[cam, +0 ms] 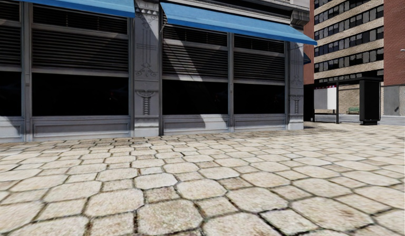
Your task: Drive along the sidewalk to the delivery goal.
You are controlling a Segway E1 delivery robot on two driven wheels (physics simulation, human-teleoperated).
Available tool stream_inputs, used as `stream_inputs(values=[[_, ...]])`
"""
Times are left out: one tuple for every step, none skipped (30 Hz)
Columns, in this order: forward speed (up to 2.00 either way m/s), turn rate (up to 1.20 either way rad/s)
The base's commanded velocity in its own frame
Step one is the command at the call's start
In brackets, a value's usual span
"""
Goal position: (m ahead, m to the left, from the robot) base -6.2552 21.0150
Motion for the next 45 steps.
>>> stream_inputs(values=[[0.0, 0.0], [0.0, 0.0], [0.0, 0.0], [0.0, 0.0], [0.47, 0.01], [2.0, 0.34], [2.0, 0.56], [2.0, 0.56], [2.0, 0.76], [2.0, 0.85], [2.0, 0.88], [2.0, 0.88], [2.0, 0.88], [2.0, 0.88], [2.0, 0.88], [2.0, 0.88], [2.0, 0.88], [2.0, 0.88], [2.0, 0.88], [2.0, 0.89], [2.0, 0.91], [2.0, 0.92], [2.0, 0.93], [2.0, 0.93], [2.0, 0.93], [2.0, 0.94], [2.0, 0.96], [2.0, 0.96], [2.0, 0.97], [2.0, 0.99], [2.0, 1.0], [2.0, 1.01], [2.0, 1.01], [2.0, 1.01], [2.0, 1.01], [2.0, 1.01], [2.0, 1.01], [2.0, 1.02], [2.0, 1.04], [2.0, 1.08], [2.0, 1.09], [2.0, 1.09], [2.0, 1.09], [2.0, 1.09], [2.0, 1.09]])
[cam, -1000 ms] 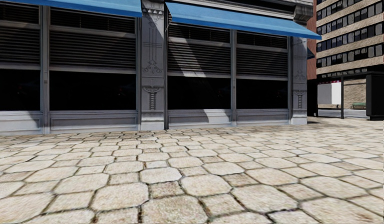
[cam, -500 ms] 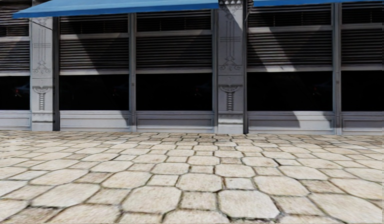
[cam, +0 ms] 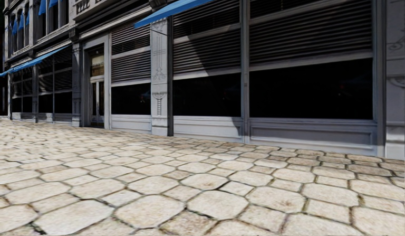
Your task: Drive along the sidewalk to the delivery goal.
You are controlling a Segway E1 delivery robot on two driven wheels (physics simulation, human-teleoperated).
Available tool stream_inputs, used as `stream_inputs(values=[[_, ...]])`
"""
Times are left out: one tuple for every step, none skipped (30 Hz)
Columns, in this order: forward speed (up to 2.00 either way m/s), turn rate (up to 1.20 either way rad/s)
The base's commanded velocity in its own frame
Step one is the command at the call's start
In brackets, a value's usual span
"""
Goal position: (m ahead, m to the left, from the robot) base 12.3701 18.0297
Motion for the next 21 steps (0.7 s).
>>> stream_inputs(values=[[2.0, 1.09], [2.0, 1.09], [2.0, 1.09], [2.0, 1.09], [2.0, 1.09], [2.0, 1.09], [2.0, 1.09], [2.0, 1.09], [2.0, 1.09], [2.0, 1.09], [2.0, 1.09], [2.0, 1.09], [2.0, 1.09], [2.0, 1.09], [2.0, 1.09], [2.0, 1.09], [2.0, 1.09], [2.0, 1.01], [2.0, 0.85], [2.0, 0.79], [2.0, 0.77]])
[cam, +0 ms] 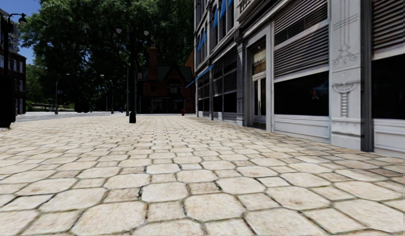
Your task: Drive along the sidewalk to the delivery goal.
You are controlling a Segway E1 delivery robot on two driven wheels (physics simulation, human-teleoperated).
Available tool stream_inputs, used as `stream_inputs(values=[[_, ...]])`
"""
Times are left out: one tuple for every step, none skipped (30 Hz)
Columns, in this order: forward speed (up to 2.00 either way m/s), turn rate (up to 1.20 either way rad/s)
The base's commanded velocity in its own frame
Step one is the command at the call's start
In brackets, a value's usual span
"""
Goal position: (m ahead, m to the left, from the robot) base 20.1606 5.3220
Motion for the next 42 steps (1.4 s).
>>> stream_inputs(values=[[2.0, 0.77], [2.0, 0.64], [2.0, 0.0], [2.0, 0.0], [2.0, 0.0], [2.0, 0.0], [2.0, 0.0], [2.0, 0.0], [2.0, 0.0], [2.0, 0.0], [2.0, 0.0], [2.0, 0.0], [2.0, 0.0], [2.0, 0.0], [2.0, 0.0], [2.0, 0.0], [2.0, 0.0], [2.0, 0.0], [2.0, 0.0], [2.0, 0.0], [2.0, 0.0], [2.0, 0.0], [2.0, 0.0], [2.0, 0.0], [2.0, 0.0], [2.0, 0.0], [2.0, 0.0], [2.0, 0.0], [2.0, 0.0], [2.0, 0.0], [2.0, 0.0], [2.0, 0.0], [2.0, 0.0], [2.0, 0.0], [2.0, 0.0], [2.0, 0.0], [2.0, 0.0], [2.0, 0.0], [2.0, 0.0], [2.0, 0.0], [2.0, 0.0], [2.0, 0.0]])
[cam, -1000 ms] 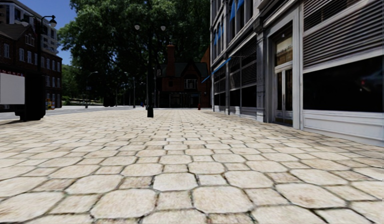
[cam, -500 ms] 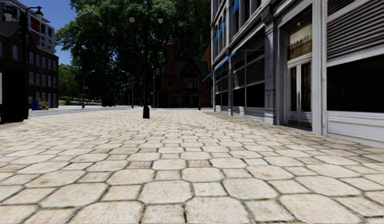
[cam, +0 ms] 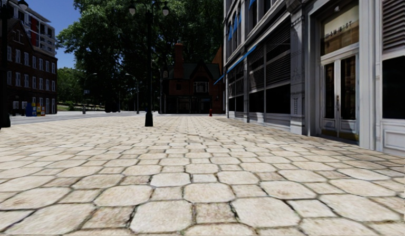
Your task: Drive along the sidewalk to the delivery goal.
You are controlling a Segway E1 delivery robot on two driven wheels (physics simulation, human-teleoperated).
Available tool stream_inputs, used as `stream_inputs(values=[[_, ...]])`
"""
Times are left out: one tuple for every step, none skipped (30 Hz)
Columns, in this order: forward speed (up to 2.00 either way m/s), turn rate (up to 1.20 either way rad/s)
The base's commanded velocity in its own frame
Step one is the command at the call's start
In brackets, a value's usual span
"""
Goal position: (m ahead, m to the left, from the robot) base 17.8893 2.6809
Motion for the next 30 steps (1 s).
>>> stream_inputs(values=[[2.0, 0.0], [2.0, 0.0], [2.0, 0.0], [2.0, 0.0], [2.0, 0.0], [2.0, 0.0], [2.0, 0.0], [2.0, 0.0], [2.0, 0.0], [2.0, 0.0], [2.0, 0.0], [2.0, 0.0], [2.0, 0.0], [2.0, 0.0], [2.0, 0.0], [2.0, 0.0], [2.0, 0.0], [2.0, 0.0], [2.0, 0.0], [2.0, 0.0], [2.0, 0.0], [2.0, 0.0], [2.0, 0.0], [2.0, 0.0], [2.0, 0.0], [2.0, 0.0], [2.0, 0.0], [2.0, 0.0], [2.0, 0.0], [2.0, 0.0]])
